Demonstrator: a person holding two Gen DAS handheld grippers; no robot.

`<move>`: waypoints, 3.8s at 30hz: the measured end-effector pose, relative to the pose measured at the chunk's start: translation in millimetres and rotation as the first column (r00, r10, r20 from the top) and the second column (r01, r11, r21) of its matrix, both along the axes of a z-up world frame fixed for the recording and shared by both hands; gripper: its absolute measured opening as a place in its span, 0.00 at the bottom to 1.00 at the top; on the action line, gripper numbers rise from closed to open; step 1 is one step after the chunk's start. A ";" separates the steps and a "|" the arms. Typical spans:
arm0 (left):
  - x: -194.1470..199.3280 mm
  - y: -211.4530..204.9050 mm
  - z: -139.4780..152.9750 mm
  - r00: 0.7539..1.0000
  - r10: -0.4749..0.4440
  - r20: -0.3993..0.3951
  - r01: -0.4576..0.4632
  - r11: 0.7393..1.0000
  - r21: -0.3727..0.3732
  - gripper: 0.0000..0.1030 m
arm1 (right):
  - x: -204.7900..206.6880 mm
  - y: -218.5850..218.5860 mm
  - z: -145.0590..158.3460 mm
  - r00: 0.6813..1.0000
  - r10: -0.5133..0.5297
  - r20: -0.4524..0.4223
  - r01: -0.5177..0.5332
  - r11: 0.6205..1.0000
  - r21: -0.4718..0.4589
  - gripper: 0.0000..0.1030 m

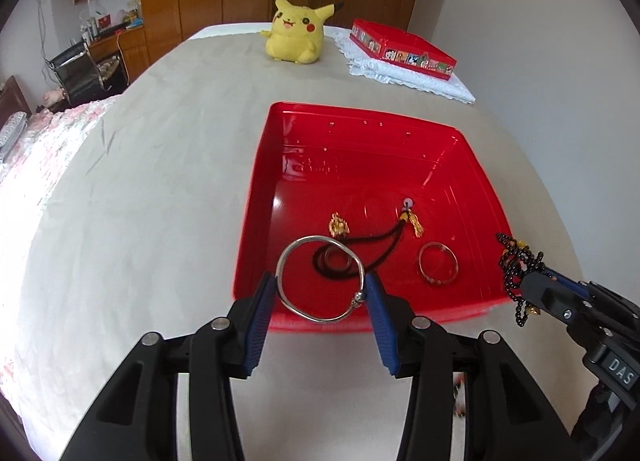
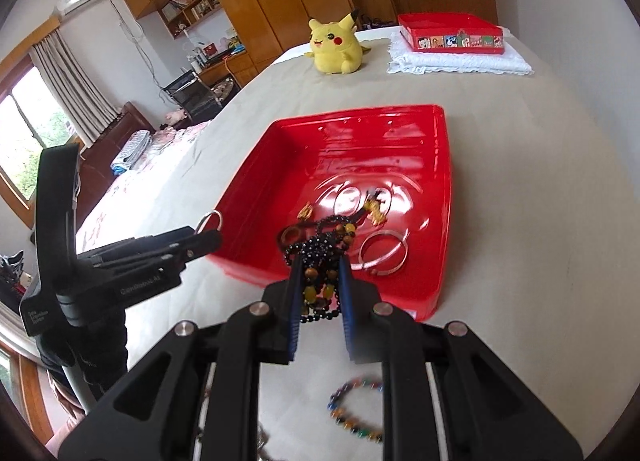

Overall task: Organize jewelry
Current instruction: 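Carry the bangle and black beaded strand with both tools over the red box, then lower both tools into the box and open them to release the items, then withdraw both tools toward the wooden bead and multicolour bead bracelets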

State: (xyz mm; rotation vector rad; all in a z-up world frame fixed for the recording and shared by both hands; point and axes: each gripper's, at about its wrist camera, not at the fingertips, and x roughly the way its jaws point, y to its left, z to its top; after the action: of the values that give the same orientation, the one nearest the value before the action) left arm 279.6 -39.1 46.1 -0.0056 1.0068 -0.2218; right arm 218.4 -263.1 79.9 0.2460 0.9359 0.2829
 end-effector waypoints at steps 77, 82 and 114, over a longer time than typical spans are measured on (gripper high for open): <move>60.1 -29.4 -10.6 1.000 -0.005 0.011 0.004 0.998 0.068 0.47 | 86.3 -12.8 -31.0 0.996 -0.084 -0.038 0.081 0.994 -0.070 0.27; 48.5 -23.4 -1.4 1.000 0.001 0.017 -0.002 0.998 0.058 0.49 | 79.1 -19.3 -23.9 0.995 -0.097 -0.031 0.095 0.994 -0.055 0.27; -141.7 33.6 1.1 0.995 0.036 0.092 -0.041 0.997 0.059 0.65 | -94.3 5.1 -31.7 0.997 -0.027 -0.066 0.023 0.998 -0.066 0.37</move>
State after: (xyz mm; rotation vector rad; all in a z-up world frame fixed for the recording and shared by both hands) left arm 137.9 -5.5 47.2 0.0400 0.9219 -0.1550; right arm 124.1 -258.1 48.3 0.2076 1.0058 0.2216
